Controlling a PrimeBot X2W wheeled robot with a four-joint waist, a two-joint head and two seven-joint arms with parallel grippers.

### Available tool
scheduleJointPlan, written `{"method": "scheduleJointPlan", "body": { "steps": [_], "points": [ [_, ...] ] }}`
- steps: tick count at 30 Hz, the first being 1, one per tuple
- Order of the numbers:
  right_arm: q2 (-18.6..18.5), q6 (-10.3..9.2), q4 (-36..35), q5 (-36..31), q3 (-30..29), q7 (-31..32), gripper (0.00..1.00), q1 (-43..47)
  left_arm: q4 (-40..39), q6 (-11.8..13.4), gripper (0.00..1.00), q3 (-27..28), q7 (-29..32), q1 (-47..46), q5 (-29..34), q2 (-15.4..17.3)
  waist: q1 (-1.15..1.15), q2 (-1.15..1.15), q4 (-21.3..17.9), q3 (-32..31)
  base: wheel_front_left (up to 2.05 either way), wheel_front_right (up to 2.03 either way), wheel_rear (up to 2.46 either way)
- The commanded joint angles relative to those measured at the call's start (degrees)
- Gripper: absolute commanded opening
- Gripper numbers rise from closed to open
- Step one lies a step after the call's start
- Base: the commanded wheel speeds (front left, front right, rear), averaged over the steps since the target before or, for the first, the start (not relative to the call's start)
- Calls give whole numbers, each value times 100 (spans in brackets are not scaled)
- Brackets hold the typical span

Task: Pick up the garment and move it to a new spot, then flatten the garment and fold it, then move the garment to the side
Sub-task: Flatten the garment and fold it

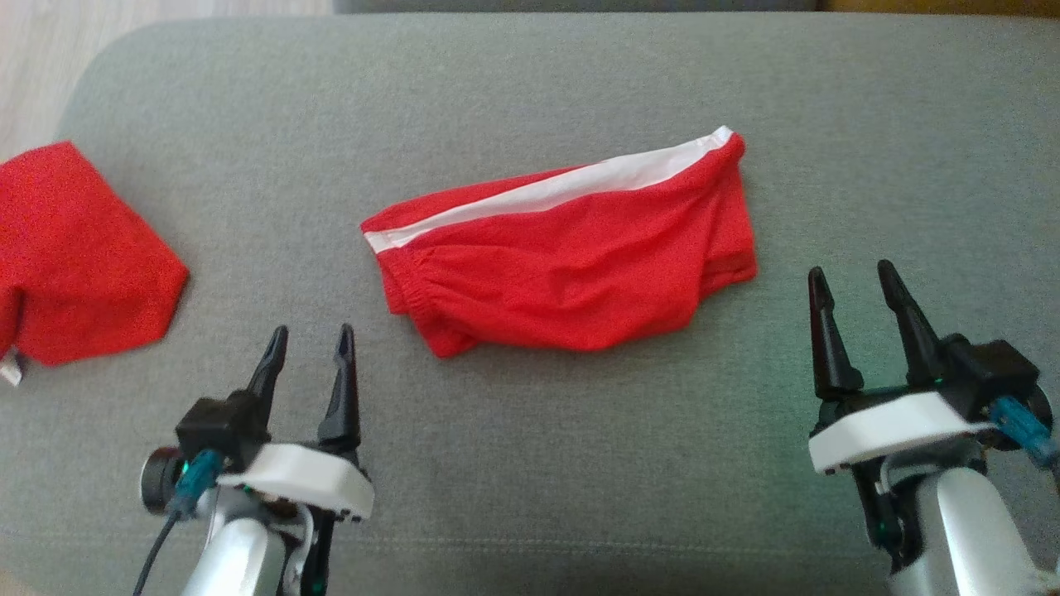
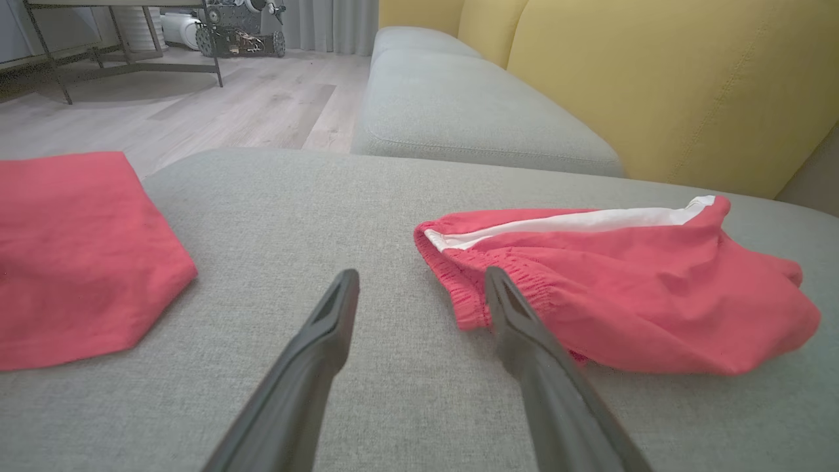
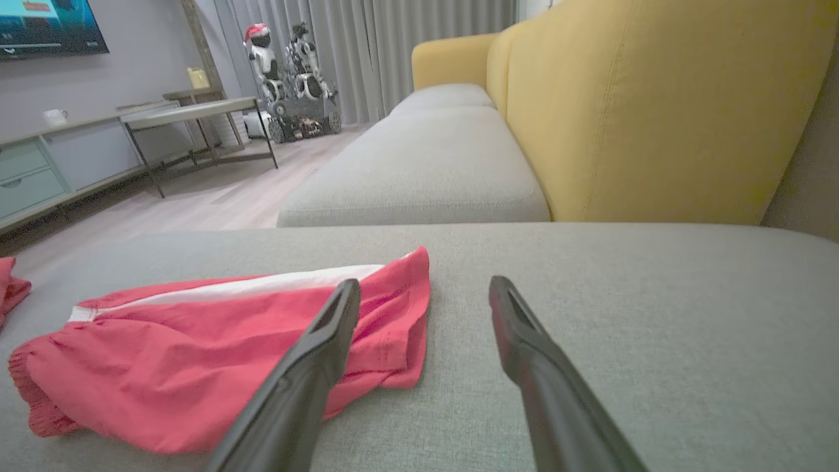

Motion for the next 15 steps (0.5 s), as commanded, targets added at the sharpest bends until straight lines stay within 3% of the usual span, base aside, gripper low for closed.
{"method": "scheduleJointPlan", "body": {
  "steps": [1, 15],
  "points": [
    [6, 37, 27, -28, 109, 55, 100, -473, -181, -33, 100, 134, -70, -410, 81, 11, 0, 0, 134, 163, 0, 0, 0],
    [-4, 37, 3168, -14, -168, 93, 100, -2169, -105, -282, 100, -37, -70, -997, 206, -258, 0, 0, 722, 731, 0, 0, 0]
  ]
}}
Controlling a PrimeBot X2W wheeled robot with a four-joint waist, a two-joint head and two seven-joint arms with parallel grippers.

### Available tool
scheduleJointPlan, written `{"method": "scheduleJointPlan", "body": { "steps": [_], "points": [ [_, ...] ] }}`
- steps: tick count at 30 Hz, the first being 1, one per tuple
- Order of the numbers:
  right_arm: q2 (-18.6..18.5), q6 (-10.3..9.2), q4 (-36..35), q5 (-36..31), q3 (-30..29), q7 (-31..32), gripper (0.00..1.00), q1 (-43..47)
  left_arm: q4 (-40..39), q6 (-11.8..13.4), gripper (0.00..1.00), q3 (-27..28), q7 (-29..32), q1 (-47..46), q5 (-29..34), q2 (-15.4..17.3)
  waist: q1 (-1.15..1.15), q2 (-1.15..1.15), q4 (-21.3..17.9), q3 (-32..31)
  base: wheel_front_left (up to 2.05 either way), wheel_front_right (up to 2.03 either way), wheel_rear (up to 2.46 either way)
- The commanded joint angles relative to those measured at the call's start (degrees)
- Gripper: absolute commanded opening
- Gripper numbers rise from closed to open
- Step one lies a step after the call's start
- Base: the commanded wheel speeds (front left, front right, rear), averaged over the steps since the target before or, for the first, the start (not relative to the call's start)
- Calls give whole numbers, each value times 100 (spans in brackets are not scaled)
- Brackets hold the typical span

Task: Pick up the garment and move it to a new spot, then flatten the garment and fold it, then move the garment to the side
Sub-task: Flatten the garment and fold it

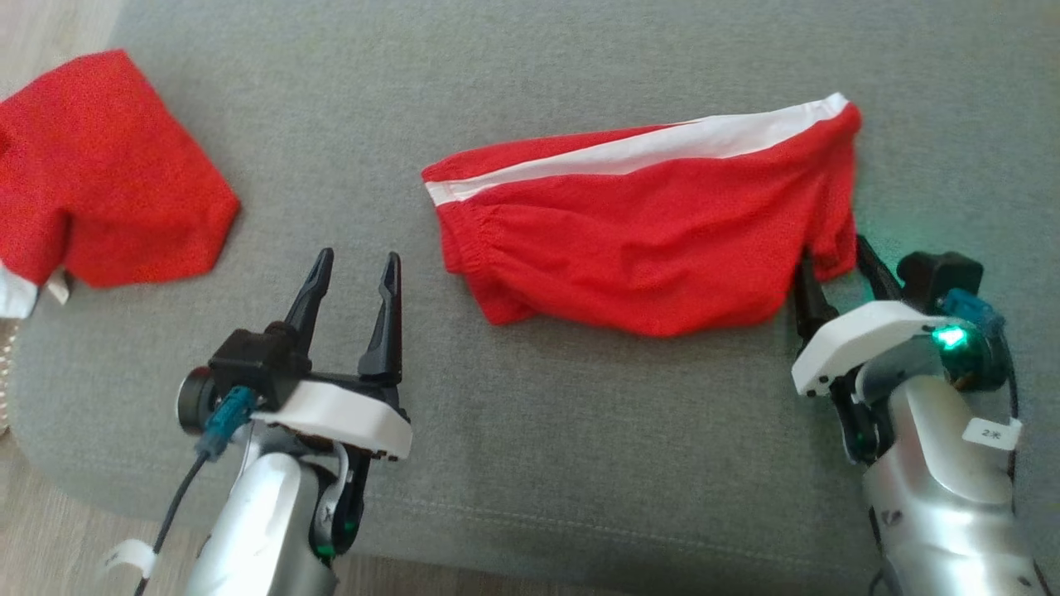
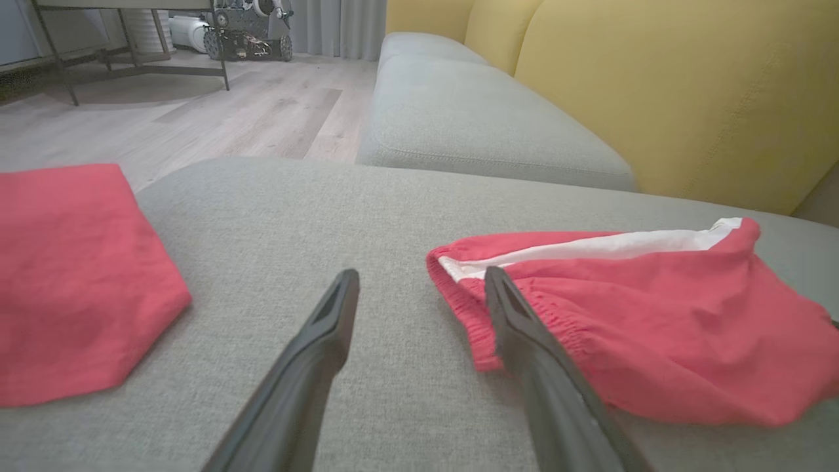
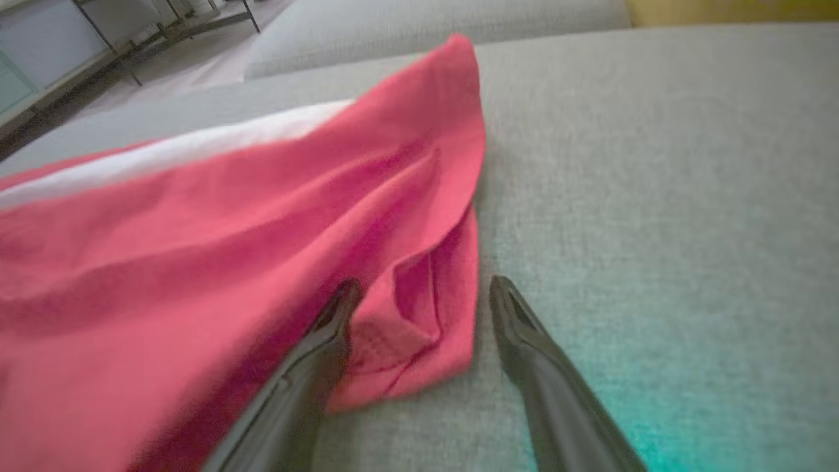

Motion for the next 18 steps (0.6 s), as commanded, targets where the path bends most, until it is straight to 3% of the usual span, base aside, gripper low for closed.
{"method": "scheduleJointPlan", "body": {
  "steps": [1, 5, 6, 7, 8, 13, 18],
  "points": [
    [10, 37, 3, -12, 80, -27, 100, -137, -146, -19, 100, 167, -69, -216, 53, 31, 0, 0, 71, 57, 0, 0, 0],
    [17, 37, 540, 235, 74, 119, 100, -201, -120, -43, 100, 203, -69, -205, 74, -13, 0, 0, 64, 59, 0, 0, 0],
    [18, 37, 637, 319, 127, 155, 88, -203, -116, -47, 100, 219, -69, -197, 75, -21, 0, 0, 48, 52, 0, 0, 0],
    [19, 37, 715, 433, 201, 186, 37, -204, -113, -50, 100, 237, -69, -187, 80, -28, 0, 0, 26, 44, 0, 0, 0],
    [19, 37, 766, 541, 294, 197, 0, -206, -109, -52, 100, 256, -69, -176, 85, -34, 0, 0, -1, 35, 0, 0, 0],
    [20, 37, 811, 936, 623, 111, 0, -177, -95, -69, 100, 332, -69, -111, 141, -53, 0, 0, -149, -22, 0, 0, 0],
    [21, 37, 551, 999, 509, -221, 0, 92, -94, -83, 100, 412, -69, -16, 197, -57, 0, 0, -309, -123, 0, 0, 0]
  ]
}}
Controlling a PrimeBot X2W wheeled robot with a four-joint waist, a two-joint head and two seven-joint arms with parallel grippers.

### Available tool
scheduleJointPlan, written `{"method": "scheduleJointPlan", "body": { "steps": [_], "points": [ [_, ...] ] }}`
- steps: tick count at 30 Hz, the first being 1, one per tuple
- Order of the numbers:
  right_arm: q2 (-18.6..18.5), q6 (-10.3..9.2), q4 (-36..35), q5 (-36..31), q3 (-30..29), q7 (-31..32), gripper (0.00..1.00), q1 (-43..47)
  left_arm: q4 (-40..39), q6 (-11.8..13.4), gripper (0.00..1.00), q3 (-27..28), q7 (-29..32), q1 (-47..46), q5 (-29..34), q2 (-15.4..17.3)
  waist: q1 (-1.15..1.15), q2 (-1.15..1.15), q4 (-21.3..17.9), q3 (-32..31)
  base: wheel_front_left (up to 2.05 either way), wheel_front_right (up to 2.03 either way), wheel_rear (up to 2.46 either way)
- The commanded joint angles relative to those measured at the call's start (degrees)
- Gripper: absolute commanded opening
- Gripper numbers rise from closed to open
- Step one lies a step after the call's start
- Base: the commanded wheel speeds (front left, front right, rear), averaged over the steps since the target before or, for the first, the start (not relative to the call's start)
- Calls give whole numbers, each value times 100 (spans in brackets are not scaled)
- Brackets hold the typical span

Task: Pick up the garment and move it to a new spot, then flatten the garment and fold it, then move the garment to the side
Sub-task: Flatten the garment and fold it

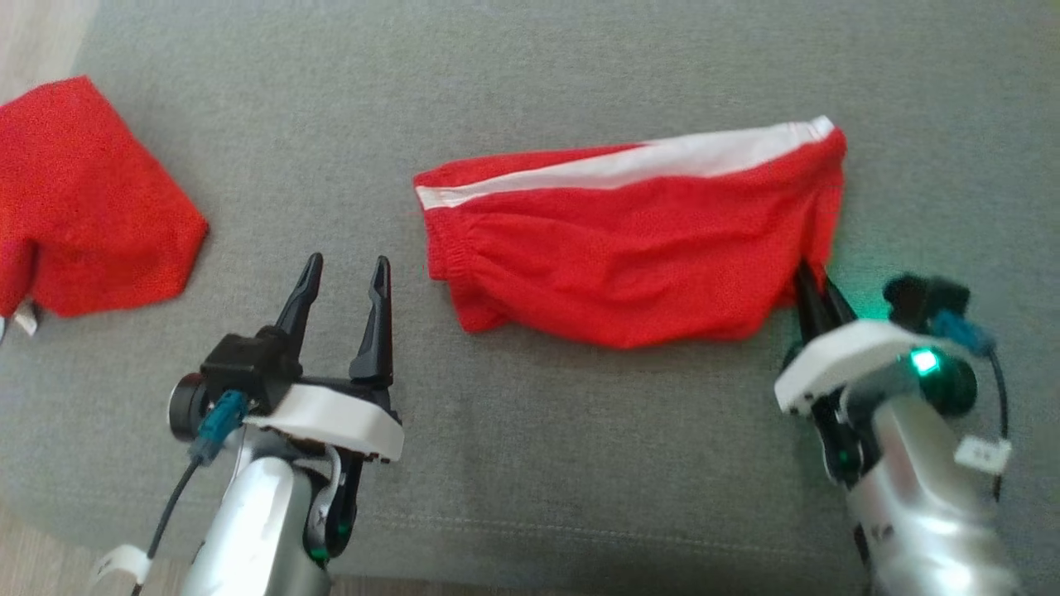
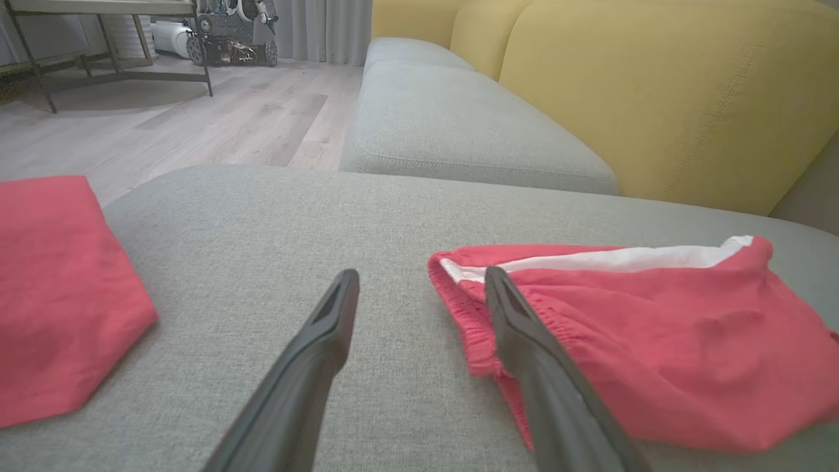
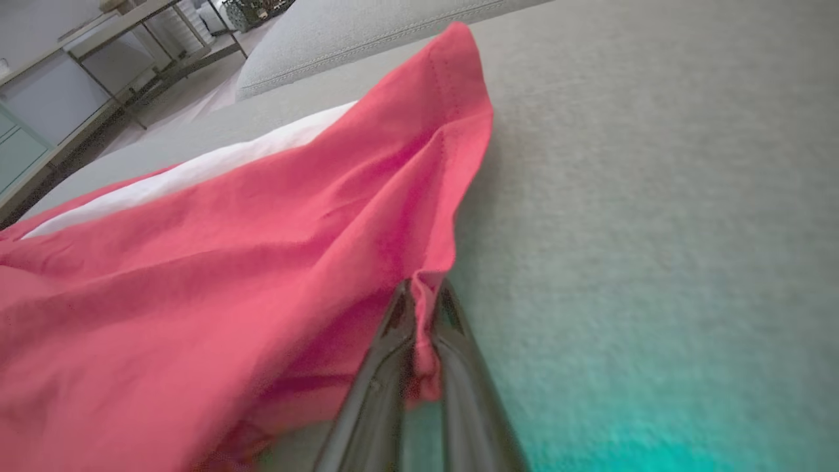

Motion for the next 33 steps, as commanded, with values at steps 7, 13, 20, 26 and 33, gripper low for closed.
{"method": "scheduleJointPlan", "body": {
  "steps": [7, 13, 20, 26, 33],
  "points": [
    [38, 37, -780, 64, -387, -288, 0, 1130, -160, -42, 100, 270, -69, 39, 129, 36, 0, 0, -189, -159, 0, 0, 0],
    [39, 37, -1339, 217, -501, -182, 0, 1561, -167, -57, 100, 290, -69, 68, 162, 33, 0, 0, -289, -160, 0, 0, 0],
    [39, 37, -1917, -26, -483, 86, 0, 1505, -121, -88, 100, 272, -69, 43, 170, 22, 0, 0, -279, -217, 0, 0, 0],
    [39, 37, -2947, -392, 217, 672, 0, 976, -34, -107, 100, 261, -69, 40, 125, 9, 0, 0, -110, -371, 0, 0, 0],
    [39, 37, -3196, -42, 1466, 1213, 0, 448, 43, -109, 100, 150, -69, -16, 45, -18, 0, 0, 331, -554, 0, 0, 0]
  ]
}}
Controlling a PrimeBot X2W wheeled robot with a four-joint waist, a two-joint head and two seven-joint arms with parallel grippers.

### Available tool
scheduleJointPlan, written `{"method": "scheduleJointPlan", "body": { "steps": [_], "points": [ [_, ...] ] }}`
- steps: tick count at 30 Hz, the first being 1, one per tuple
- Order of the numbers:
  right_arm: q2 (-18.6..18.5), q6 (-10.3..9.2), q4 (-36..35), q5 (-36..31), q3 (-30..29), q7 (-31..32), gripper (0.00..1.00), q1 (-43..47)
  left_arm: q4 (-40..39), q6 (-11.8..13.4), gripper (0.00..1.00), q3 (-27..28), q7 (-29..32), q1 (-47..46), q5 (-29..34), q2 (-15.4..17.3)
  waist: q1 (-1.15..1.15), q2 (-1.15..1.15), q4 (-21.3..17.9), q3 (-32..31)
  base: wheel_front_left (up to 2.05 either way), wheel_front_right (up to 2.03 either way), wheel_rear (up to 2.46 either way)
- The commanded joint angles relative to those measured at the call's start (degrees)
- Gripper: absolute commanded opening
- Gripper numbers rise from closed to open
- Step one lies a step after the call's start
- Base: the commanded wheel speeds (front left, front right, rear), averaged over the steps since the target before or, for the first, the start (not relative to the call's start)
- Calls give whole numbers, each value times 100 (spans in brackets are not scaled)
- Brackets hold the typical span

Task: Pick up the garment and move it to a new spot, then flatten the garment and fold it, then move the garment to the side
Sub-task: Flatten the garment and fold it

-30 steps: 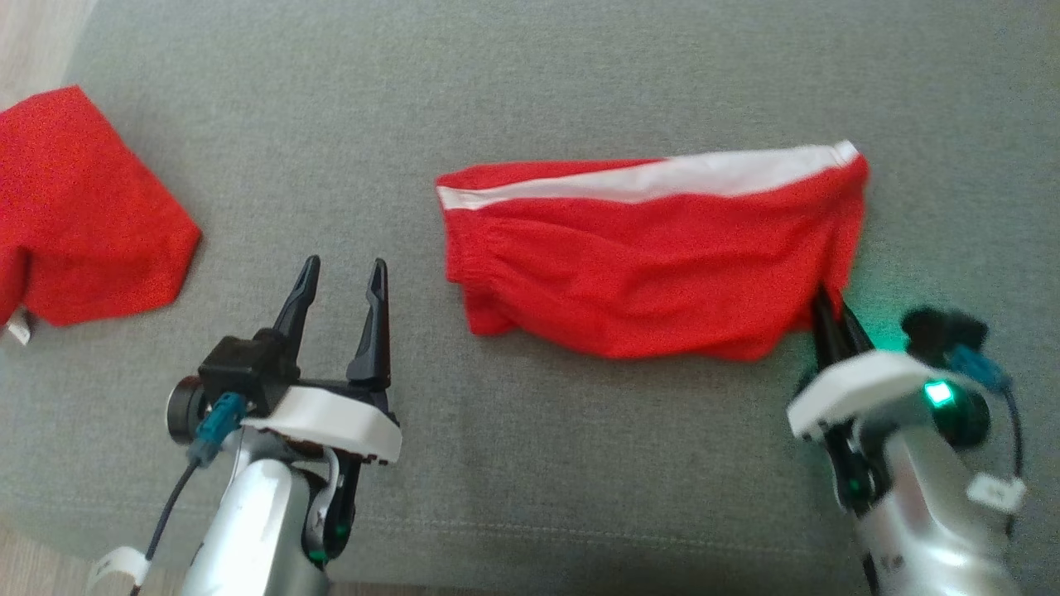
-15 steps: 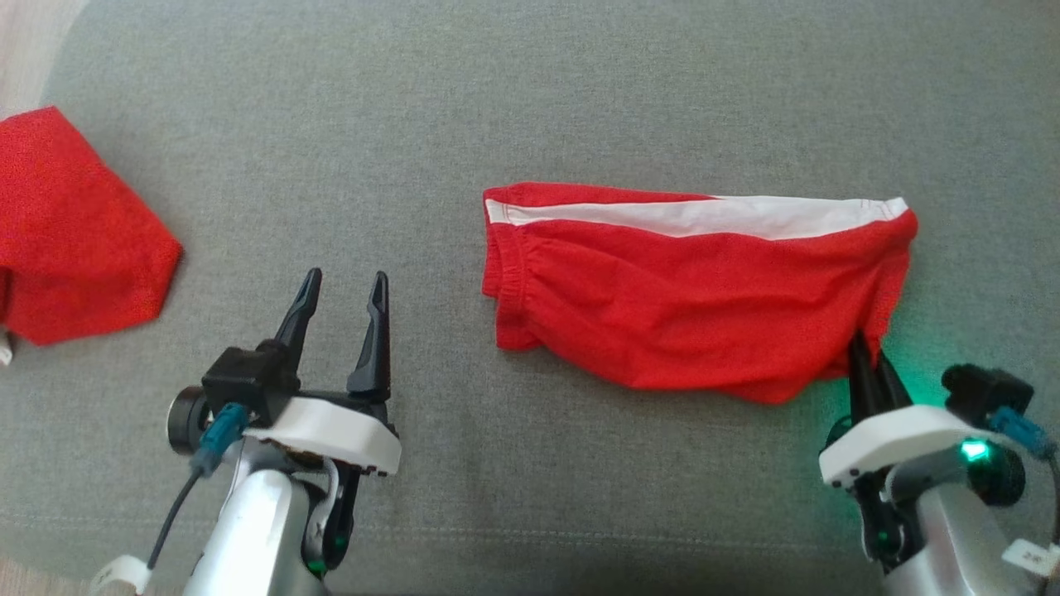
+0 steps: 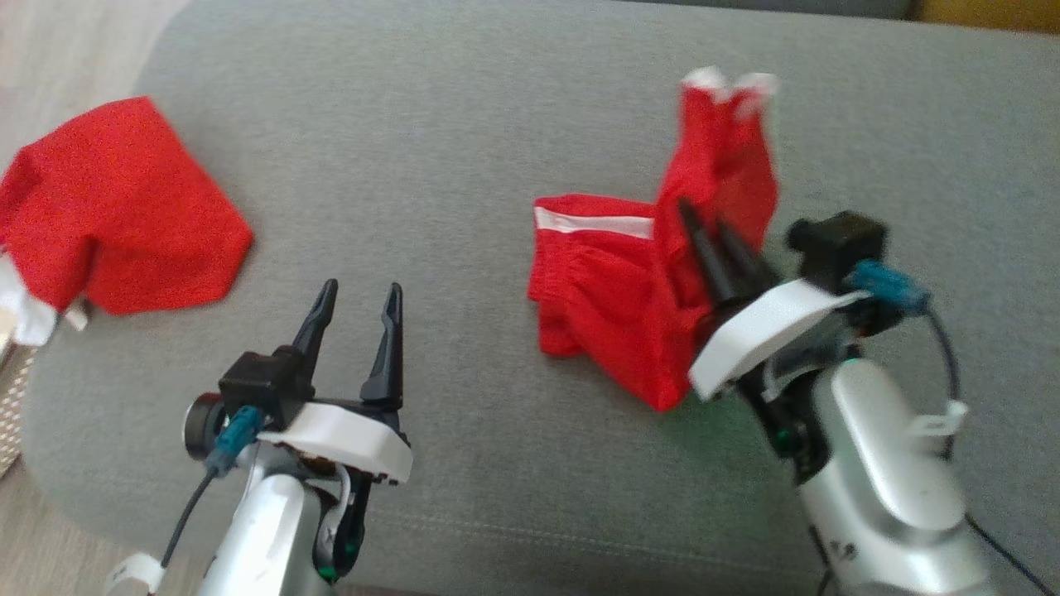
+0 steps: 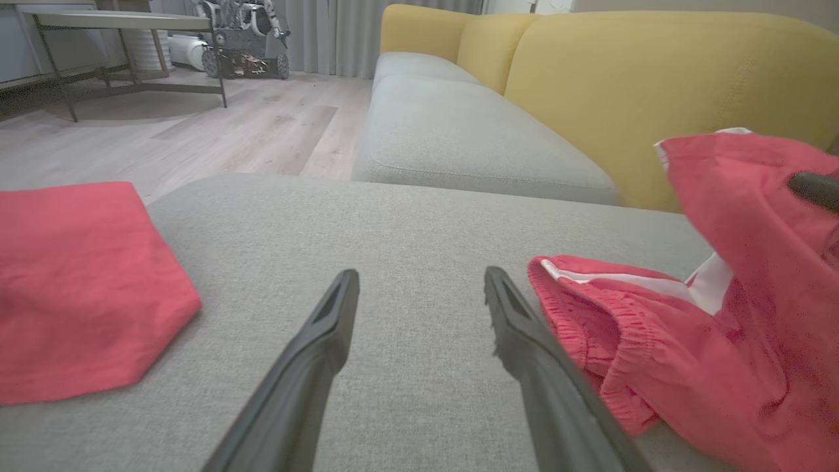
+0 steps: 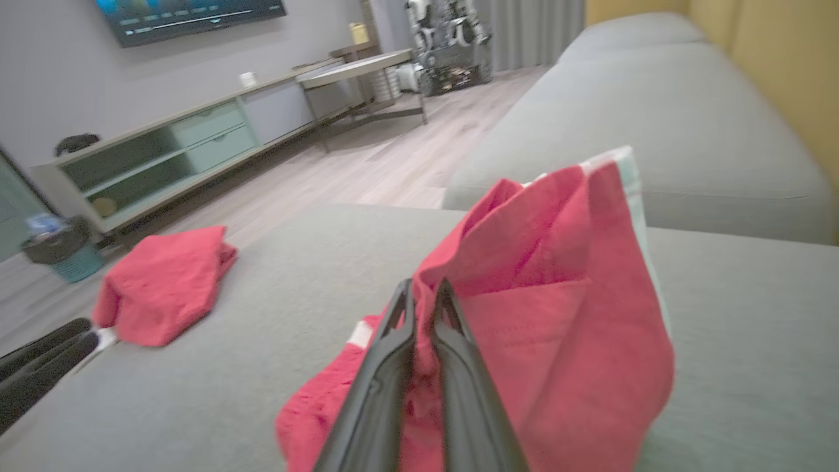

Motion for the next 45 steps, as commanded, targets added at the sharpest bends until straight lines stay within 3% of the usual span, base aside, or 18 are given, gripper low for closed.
{"method": "scheduleJointPlan", "body": {
  "steps": [1, 6, 10, 11, 12, 13, 23, 37, 45],
  "points": [
    [23, 37, -133, 69, 186, 20, 0, -118, -160, 3, 100, 160, -69, -175, -37, 26, 0, 0, 143, -61, 0, 0, 0],
    [24, 37, 301, 655, 986, -52, 0, -113, -139, 8, 100, 36, -69, -188, -99, 15, 0, 0, 435, -9, 0, 0, 0],
    [24, 37, 730, 833, 1293, -133, 0, -90, -149, 32, 100, -8, -69, -179, -142, 11, 0, 0, 520, 50, 0, 0, 0],
    [24, 37, 799, 851, 1324, -184, 6, -103, -154, 40, 100, -13, -69, -178, -150, 10, 0, 0, 521, 62, 0, 0, 0],
    [24, 37, 850, 863, 1358, -235, 39, -121, -160, 51, 100, -12, -69, -175, -156, 10, 0, 0, 507, 76, 0, 0, 0],
    [24, 37, 889, 843, 1382, -290, 100, -146, -168, 62, 100, -8, -69, -172, -161, 9, 0, 0, 487, 88, 0, 0, 0],
    [24, 37, 180, 350, 1433, -1100, 100, -202, -234, 97, 100, 207, -69, -130, -62, 49, 0, 0, 17, 37, 0, 0, 0],
    [22, 37, -1203, -974, -1171, -1034, 100, 1124, -408, 104, 100, 355, -69, 11, 163, 342, 0, 0, -479, -147, 0, 0, 0],
    [23, 37, -1638, -1071, -1716, -916, 100, 1765, -432, 119, 100, 334, -45, 13, 161, 419, 0, 0, -611, -139, 0, 0, 0]
  ]
}}
